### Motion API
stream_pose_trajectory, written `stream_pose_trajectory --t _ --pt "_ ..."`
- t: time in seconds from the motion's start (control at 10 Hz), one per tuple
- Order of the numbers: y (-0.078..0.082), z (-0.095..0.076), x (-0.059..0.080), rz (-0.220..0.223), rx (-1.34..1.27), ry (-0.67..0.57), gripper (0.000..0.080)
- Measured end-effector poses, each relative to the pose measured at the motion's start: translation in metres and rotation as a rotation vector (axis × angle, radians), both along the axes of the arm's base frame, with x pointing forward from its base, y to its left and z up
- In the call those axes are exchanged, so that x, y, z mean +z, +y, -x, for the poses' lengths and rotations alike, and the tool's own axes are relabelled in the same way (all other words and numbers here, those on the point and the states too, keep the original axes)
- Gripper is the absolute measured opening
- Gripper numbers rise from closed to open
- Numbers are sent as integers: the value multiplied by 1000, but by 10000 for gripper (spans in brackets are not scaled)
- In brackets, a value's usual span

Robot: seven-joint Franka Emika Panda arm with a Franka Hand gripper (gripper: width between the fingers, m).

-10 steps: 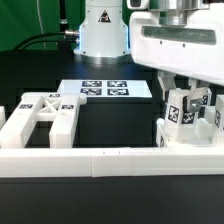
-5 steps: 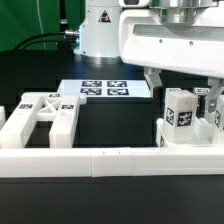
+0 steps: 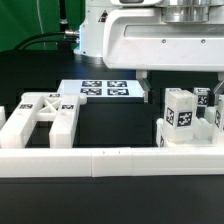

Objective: Assemble chair

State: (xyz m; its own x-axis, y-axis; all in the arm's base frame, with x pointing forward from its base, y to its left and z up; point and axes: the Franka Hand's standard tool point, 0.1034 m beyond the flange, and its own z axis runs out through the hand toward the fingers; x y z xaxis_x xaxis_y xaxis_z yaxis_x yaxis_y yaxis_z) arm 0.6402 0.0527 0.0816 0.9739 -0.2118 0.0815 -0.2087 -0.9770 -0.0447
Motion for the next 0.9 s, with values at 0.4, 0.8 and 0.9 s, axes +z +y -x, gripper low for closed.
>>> stream_pose_trajectory --t 0.4,0.8,0.9 --pt "-2 0 -1 27 268 -6 649" --pt "-4 0 -1 42 356 -6 284" --pt "-4 0 -1 41 349 -5 284"
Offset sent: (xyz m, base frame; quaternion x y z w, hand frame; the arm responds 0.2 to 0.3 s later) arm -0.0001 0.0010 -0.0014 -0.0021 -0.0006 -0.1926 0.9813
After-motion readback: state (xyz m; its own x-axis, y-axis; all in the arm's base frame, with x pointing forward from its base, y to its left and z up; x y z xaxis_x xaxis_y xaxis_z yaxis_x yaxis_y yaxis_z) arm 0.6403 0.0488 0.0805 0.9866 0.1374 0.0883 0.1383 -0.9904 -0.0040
